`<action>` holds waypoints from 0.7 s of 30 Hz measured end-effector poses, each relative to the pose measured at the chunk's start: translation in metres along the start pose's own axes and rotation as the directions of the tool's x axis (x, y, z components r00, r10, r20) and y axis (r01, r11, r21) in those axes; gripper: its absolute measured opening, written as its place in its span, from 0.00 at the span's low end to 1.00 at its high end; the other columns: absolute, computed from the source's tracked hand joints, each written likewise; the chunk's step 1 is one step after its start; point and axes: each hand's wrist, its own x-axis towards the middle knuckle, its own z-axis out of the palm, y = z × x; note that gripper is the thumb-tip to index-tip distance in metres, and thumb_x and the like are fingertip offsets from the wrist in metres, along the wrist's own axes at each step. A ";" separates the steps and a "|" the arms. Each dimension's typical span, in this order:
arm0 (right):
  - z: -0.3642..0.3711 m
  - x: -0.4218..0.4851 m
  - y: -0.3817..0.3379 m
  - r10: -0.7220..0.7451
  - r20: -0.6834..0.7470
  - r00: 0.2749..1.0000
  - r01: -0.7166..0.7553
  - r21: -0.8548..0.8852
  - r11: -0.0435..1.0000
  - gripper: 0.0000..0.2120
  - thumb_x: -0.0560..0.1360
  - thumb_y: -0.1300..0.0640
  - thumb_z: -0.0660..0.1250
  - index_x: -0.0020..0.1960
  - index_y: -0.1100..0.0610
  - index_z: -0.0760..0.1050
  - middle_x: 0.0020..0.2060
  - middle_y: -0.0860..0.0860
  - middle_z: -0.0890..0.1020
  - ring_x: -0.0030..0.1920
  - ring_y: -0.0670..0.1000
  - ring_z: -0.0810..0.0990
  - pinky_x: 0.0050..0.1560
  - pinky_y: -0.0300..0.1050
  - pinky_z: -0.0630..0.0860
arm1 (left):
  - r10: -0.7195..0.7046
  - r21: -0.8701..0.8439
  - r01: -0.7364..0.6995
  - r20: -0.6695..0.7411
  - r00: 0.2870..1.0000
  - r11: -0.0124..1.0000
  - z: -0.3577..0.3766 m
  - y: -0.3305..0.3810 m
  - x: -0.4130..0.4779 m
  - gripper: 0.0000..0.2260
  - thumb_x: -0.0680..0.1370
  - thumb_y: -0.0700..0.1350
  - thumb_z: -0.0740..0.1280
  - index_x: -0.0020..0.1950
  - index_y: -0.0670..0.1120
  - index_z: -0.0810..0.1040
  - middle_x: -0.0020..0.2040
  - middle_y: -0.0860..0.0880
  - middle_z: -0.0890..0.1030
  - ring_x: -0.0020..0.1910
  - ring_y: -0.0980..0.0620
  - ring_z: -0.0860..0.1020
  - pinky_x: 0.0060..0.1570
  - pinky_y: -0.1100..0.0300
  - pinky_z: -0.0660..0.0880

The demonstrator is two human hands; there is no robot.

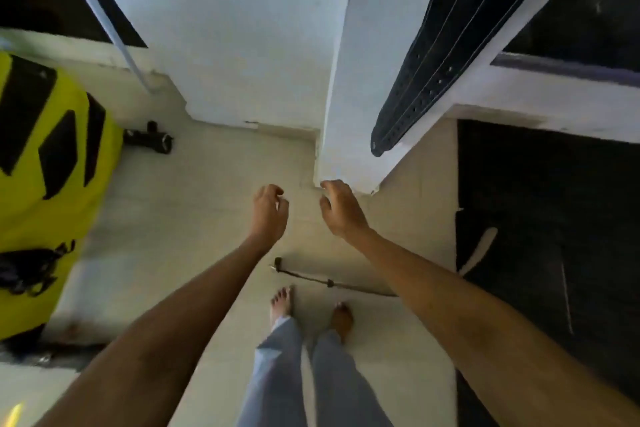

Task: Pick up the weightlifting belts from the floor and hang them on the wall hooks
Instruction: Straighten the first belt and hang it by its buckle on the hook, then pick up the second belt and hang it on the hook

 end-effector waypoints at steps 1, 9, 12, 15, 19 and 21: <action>0.020 0.003 0.013 0.017 0.021 1.000 -0.017 0.006 1.000 0.16 0.79 0.63 0.60 0.66 0.67 0.71 0.62 0.65 0.75 0.64 0.63 0.73 0.63 0.53 0.72 | -0.030 0.017 0.030 0.017 0.999 0.999 0.011 -0.020 0.001 0.09 0.76 0.36 0.61 0.54 0.36 0.77 0.51 0.36 0.79 0.52 0.38 0.75 0.52 0.52 0.70; 0.204 0.014 0.140 0.140 0.275 0.951 -0.122 -0.081 0.989 0.15 0.78 0.64 0.61 0.63 0.67 0.72 0.59 0.65 0.76 0.61 0.64 0.73 0.60 0.53 0.70 | -0.301 0.096 0.291 0.118 0.946 0.952 0.130 -0.188 0.017 0.11 0.76 0.40 0.62 0.54 0.36 0.77 0.51 0.36 0.80 0.53 0.38 0.77 0.51 0.53 0.72; 0.284 0.019 0.192 0.162 0.381 0.910 -0.121 -0.128 0.984 0.15 0.78 0.63 0.61 0.63 0.67 0.71 0.60 0.64 0.75 0.63 0.63 0.72 0.62 0.53 0.68 | -0.396 0.130 0.379 0.155 0.905 0.916 0.191 -0.263 0.022 0.10 0.77 0.40 0.61 0.51 0.35 0.77 0.49 0.36 0.81 0.51 0.37 0.77 0.48 0.53 0.71; 0.353 0.022 0.237 0.150 0.469 0.870 -0.070 -0.183 0.981 0.16 0.79 0.60 0.60 0.64 0.66 0.70 0.62 0.63 0.75 0.65 0.62 0.71 0.64 0.50 0.67 | -0.447 0.189 0.412 0.219 0.867 0.891 0.247 -0.330 0.025 0.09 0.77 0.38 0.59 0.46 0.34 0.76 0.47 0.34 0.81 0.48 0.36 0.78 0.44 0.54 0.68; 0.429 0.034 0.291 0.130 0.510 0.850 0.018 -0.275 0.961 0.17 0.78 0.57 0.63 0.65 0.64 0.69 0.61 0.61 0.75 0.63 0.60 0.73 0.61 0.49 0.70 | -0.532 0.210 0.491 0.240 0.812 0.845 0.310 -0.399 0.034 0.11 0.76 0.40 0.59 0.46 0.34 0.77 0.48 0.34 0.82 0.49 0.37 0.79 0.43 0.54 0.68; 0.459 0.044 0.315 0.144 0.506 0.851 0.029 -0.318 0.948 0.19 0.78 0.57 0.64 0.66 0.63 0.68 0.62 0.60 0.74 0.64 0.59 0.72 0.62 0.49 0.71 | -0.557 0.212 0.517 0.245 0.794 0.829 0.339 -0.423 0.041 0.12 0.77 0.41 0.59 0.48 0.34 0.78 0.50 0.35 0.82 0.52 0.38 0.78 0.46 0.53 0.70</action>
